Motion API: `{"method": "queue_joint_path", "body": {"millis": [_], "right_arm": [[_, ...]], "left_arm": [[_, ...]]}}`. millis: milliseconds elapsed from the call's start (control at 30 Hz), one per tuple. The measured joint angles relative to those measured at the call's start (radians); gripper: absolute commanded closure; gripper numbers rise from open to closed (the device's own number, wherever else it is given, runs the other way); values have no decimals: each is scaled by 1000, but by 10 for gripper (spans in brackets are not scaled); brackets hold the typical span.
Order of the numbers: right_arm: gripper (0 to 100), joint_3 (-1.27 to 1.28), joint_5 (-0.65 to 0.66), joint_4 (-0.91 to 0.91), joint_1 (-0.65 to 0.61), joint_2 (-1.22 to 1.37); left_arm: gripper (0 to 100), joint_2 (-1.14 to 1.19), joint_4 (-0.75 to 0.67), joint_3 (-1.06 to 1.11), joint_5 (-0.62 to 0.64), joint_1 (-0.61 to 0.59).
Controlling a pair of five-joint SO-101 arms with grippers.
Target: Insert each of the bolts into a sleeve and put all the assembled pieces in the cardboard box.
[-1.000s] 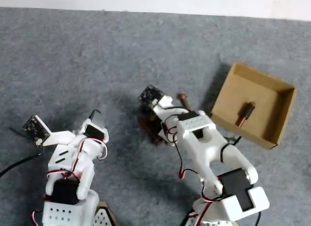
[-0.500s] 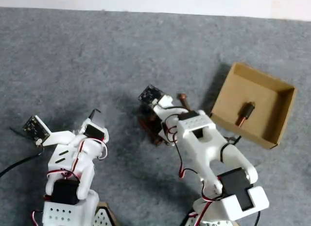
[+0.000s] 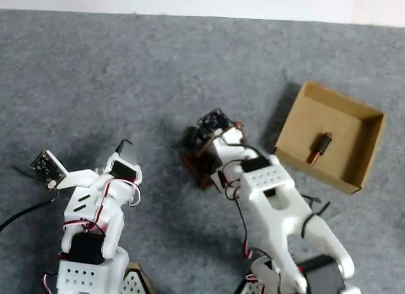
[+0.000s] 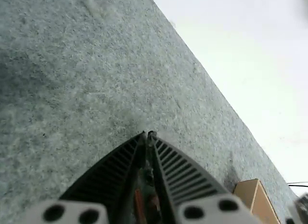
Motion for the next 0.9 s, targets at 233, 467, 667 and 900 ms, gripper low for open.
{"method": "queue_joint_path", "body": {"millis": [233, 467, 667, 900], "right_arm": [[994, 8, -71, 192, 121, -141], [992, 172, 20, 135, 305, -86], [987, 209, 81, 75, 311, -14], [755, 196, 97, 74, 307, 14]], "left_arm": [[969, 0, 0, 0, 0, 0], [969, 0, 0, 0, 0, 0], [969, 0, 0, 0, 0, 0], [969, 0, 0, 0, 0, 0]]}}
